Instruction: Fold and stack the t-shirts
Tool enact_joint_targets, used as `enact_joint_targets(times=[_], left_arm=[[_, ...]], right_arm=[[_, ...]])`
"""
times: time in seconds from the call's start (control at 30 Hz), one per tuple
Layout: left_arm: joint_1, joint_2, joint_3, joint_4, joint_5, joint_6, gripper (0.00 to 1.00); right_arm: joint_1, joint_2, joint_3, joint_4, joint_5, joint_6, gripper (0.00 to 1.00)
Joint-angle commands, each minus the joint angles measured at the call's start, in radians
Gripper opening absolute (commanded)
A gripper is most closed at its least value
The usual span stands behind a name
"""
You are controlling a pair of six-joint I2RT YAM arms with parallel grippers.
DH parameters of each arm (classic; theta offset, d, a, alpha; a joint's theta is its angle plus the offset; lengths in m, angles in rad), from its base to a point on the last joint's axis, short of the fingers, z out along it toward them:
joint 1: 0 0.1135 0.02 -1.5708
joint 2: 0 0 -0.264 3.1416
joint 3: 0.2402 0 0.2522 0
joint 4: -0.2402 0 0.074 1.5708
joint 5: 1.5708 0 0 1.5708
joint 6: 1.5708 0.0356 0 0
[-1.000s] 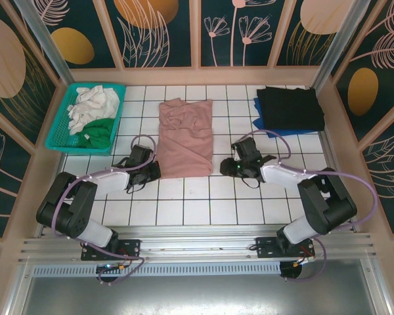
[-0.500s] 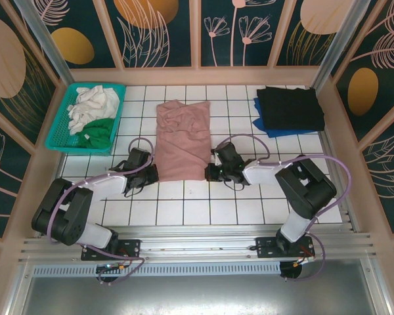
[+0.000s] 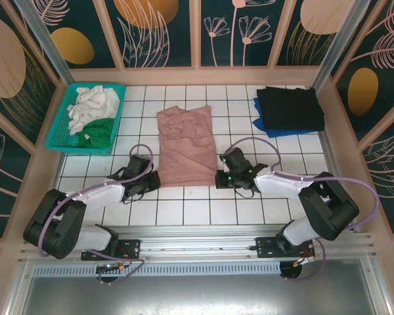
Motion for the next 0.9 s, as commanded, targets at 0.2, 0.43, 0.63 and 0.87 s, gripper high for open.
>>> enact_joint_targets(times=[0.2, 0.43, 0.63, 0.87], left_arm=[[-0.015, -0.211, -0.061, -0.145, -0.089, -0.096, 0.44], [-0.014, -0.061, 0.204, -0.165, -0.16, 0.004, 0.61], [0.027, 0.199, 0.316, -0.125, -0.13, 0.047, 0.56], [0.033, 0.239, 0.286, -0.106, -0.123, 0.042, 0.43]], right_arm=[[0.02, -0.183, 0.036, -0.068, 0.136, 0.055, 0.41], [-0.055, 0.083, 0.212, 0.097, 0.093, 0.016, 0.46], [-0.066, 0.217, 0.224, 0.164, 0.017, 0.078, 0.51], [-0.039, 0.226, 0.128, 0.253, -0.069, 0.13, 0.58]])
